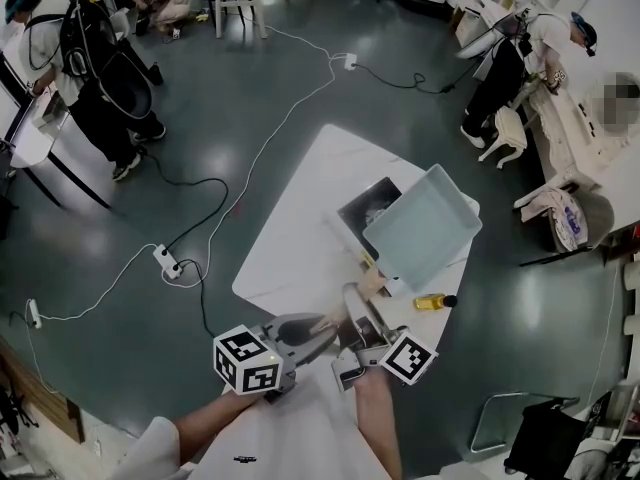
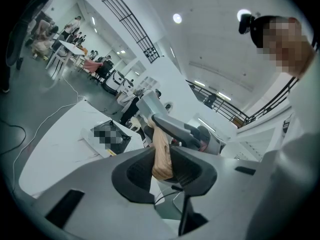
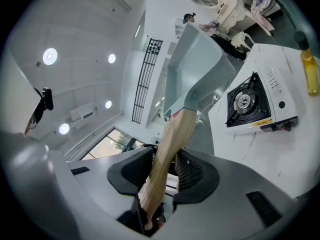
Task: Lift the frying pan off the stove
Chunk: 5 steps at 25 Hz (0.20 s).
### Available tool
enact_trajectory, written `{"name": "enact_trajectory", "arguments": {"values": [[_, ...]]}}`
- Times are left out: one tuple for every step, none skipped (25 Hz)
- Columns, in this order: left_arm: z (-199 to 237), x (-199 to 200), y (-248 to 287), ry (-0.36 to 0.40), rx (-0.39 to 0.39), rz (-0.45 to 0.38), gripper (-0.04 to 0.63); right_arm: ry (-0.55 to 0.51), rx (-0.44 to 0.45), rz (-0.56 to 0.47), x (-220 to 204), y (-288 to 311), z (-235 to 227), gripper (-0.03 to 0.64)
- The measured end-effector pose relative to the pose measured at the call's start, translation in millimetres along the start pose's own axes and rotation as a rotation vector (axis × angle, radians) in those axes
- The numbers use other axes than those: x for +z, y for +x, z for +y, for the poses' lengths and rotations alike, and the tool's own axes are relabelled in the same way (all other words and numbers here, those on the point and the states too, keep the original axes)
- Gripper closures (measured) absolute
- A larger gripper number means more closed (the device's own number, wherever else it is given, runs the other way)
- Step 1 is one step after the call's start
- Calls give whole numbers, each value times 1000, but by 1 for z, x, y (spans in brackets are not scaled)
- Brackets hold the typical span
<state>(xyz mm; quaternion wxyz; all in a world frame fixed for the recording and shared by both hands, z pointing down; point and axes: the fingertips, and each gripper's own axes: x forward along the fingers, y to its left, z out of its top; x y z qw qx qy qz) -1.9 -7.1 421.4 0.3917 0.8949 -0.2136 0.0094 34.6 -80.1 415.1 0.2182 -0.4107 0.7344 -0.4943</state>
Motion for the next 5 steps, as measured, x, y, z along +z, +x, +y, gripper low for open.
{"name": "enact_trajectory", "arguments": {"values": [[1,0,0,0,0,0,509,0,1,1,0,1,0,483],[1,0,0,1,1,0,509,0,4,1,0,2,0,483],[2,1,0,1,1,0,509,0,6,1,0,3,0,483],[3,1,0,2,2,0,509,1,9,1,0,4,0,483],[4,1,0,2,2,0,509,1,11,2,0,5,0,483]]}}
